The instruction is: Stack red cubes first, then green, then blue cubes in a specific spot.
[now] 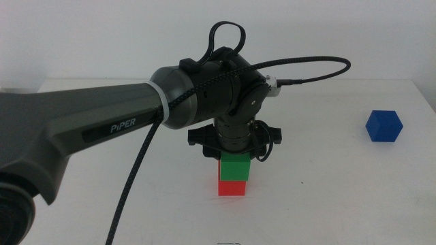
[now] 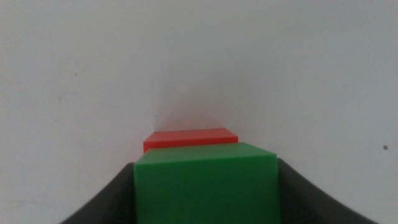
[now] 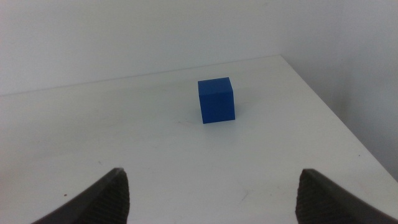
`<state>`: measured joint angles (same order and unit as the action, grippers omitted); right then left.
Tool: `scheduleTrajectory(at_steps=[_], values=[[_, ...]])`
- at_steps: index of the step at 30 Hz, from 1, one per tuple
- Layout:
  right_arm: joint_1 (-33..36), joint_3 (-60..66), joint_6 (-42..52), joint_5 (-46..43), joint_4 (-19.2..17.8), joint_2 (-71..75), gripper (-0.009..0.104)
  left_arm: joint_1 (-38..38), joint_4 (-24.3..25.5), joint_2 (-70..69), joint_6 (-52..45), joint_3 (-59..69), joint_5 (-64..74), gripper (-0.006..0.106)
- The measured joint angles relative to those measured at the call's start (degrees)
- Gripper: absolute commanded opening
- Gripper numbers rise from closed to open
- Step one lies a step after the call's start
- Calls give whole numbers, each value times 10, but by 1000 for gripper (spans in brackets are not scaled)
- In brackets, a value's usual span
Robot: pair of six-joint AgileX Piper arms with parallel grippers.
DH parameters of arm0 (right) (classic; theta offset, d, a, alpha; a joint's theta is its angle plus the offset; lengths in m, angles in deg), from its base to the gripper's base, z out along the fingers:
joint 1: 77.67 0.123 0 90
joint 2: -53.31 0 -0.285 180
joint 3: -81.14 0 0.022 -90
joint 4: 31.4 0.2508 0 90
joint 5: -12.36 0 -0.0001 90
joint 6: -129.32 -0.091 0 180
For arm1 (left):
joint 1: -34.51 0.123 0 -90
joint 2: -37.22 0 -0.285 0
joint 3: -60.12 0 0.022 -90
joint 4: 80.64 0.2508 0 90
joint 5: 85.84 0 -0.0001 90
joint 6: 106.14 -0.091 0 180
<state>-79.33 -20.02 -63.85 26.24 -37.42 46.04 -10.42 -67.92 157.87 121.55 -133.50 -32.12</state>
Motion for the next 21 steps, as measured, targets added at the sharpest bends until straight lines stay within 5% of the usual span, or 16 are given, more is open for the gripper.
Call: scheduleTrajectory(at_steps=[3,8,21], values=[[0,0,0,0,0,0,81,0,3,0,-1,0,0,70],[0,0,0,0,0,0,81,0,4,1,-6,0,1,81],[0,0,0,0,0,0,81,0,-2,-71,-100,0,28,83]])
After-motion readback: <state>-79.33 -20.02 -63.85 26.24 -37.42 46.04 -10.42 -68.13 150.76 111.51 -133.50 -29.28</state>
